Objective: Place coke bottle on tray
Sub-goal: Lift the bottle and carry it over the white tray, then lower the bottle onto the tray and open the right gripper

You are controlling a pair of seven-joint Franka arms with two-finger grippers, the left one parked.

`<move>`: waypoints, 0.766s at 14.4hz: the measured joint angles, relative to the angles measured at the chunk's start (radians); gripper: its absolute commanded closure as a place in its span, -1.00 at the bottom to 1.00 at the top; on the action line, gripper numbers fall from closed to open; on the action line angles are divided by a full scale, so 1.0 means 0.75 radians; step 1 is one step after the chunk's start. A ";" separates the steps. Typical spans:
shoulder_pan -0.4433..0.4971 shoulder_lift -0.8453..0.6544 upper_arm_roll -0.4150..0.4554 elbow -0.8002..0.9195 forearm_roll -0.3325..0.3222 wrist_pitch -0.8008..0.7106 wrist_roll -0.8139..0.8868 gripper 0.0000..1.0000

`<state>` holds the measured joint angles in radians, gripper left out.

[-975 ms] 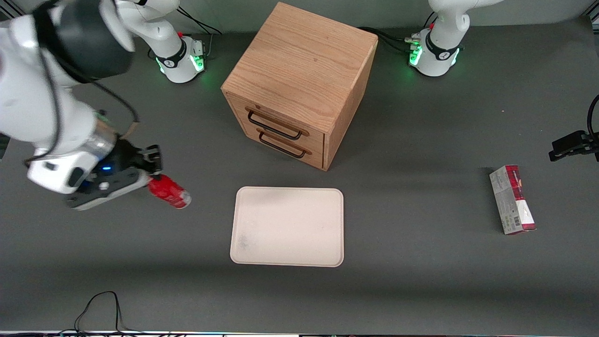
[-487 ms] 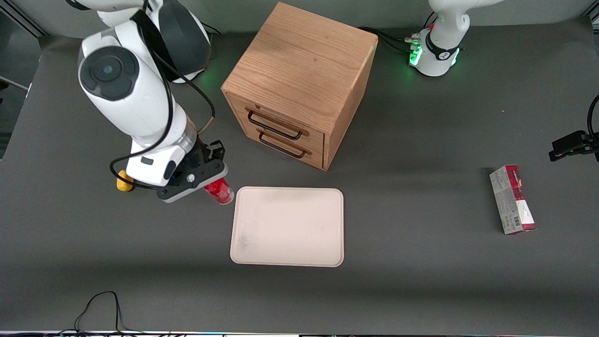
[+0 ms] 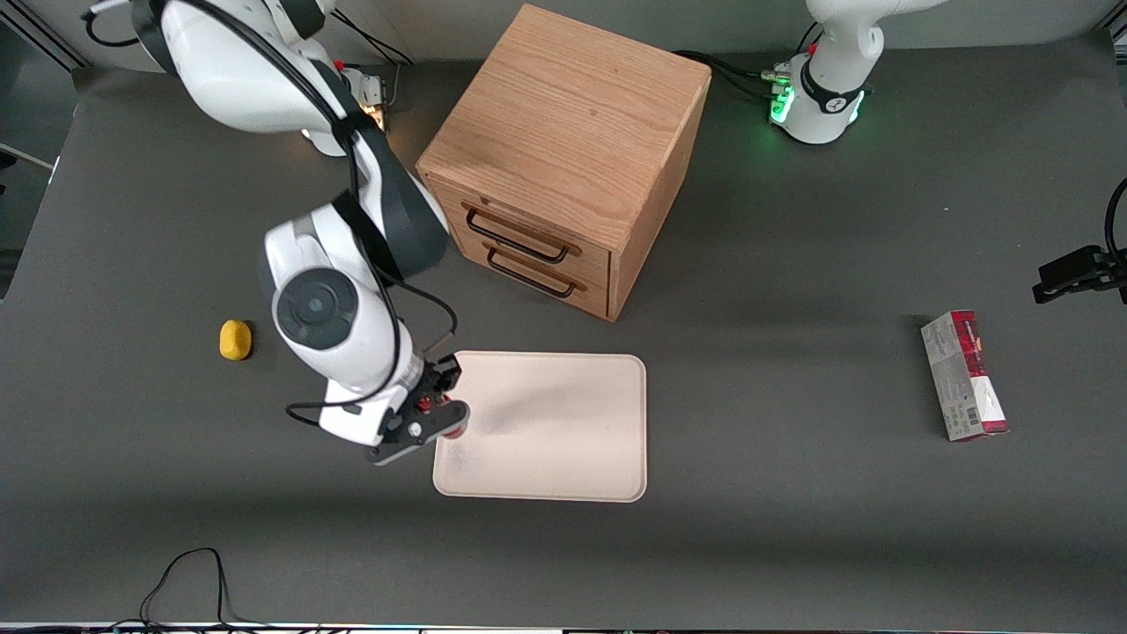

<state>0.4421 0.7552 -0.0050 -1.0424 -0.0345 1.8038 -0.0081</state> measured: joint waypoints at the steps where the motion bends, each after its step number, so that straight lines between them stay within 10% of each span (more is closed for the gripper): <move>1: -0.004 0.030 0.000 0.001 0.000 0.026 0.000 1.00; 8: -0.014 0.139 0.000 0.006 0.000 0.129 0.000 1.00; 9: -0.014 0.148 0.000 0.008 0.000 0.134 0.000 0.37; 10: -0.014 0.153 0.000 0.011 0.000 0.135 0.000 -0.92; 11: -0.014 0.153 0.000 0.013 0.000 0.135 0.000 -1.00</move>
<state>0.4319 0.8697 -0.0049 -1.0327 -0.0344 1.9053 -0.0081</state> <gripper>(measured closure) 0.683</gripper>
